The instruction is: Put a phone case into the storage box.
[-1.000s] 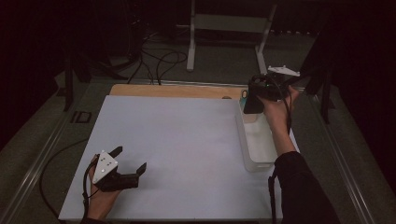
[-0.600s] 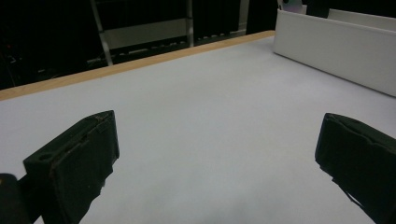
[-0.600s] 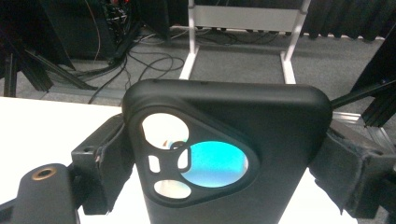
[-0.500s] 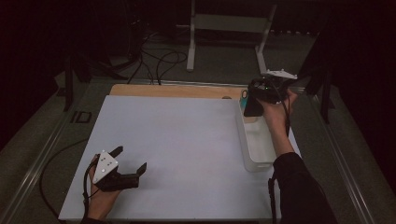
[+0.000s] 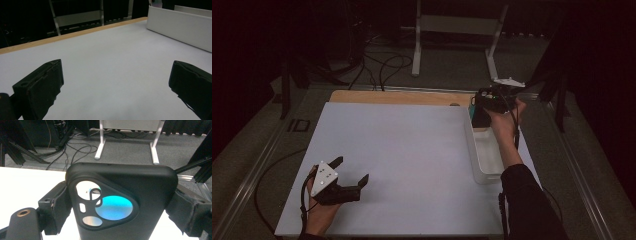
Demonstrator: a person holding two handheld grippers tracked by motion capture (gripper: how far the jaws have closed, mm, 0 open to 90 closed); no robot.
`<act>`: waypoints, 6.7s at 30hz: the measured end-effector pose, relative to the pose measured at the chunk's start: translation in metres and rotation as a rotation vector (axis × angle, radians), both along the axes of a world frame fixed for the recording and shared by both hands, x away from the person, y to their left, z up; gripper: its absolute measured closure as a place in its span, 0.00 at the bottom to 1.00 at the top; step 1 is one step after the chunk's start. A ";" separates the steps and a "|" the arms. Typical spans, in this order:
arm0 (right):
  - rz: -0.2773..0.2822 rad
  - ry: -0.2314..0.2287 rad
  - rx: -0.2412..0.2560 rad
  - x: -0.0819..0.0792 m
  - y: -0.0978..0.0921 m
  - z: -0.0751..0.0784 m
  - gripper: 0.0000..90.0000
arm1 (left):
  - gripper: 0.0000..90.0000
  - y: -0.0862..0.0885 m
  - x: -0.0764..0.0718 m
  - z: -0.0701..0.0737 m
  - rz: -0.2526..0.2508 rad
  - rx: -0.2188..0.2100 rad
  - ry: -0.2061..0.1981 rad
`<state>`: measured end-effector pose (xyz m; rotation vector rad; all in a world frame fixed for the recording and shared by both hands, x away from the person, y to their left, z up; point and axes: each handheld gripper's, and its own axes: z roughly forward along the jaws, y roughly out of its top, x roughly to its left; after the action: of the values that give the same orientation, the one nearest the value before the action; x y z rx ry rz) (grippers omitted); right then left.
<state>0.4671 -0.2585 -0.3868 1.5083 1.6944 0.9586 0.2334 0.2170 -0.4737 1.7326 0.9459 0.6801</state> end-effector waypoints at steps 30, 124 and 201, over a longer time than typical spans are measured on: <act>-0.002 0.059 -0.029 0.012 0.009 -0.032 0.15 | 0.00 0.001 0.000 0.000 0.002 -0.005 -0.001; 0.240 -0.008 -0.027 -0.051 0.011 -0.015 0.09 | 0.00 -0.001 0.000 -0.001 -0.009 -0.011 0.015; 0.423 -0.254 0.117 -0.220 0.000 -0.081 0.09 | 0.00 0.002 0.001 0.001 -0.005 -0.028 0.006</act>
<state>0.2467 -0.2586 -0.4681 1.0561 1.8259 1.4244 0.2342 0.2193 -0.4731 1.7132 0.9506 0.6555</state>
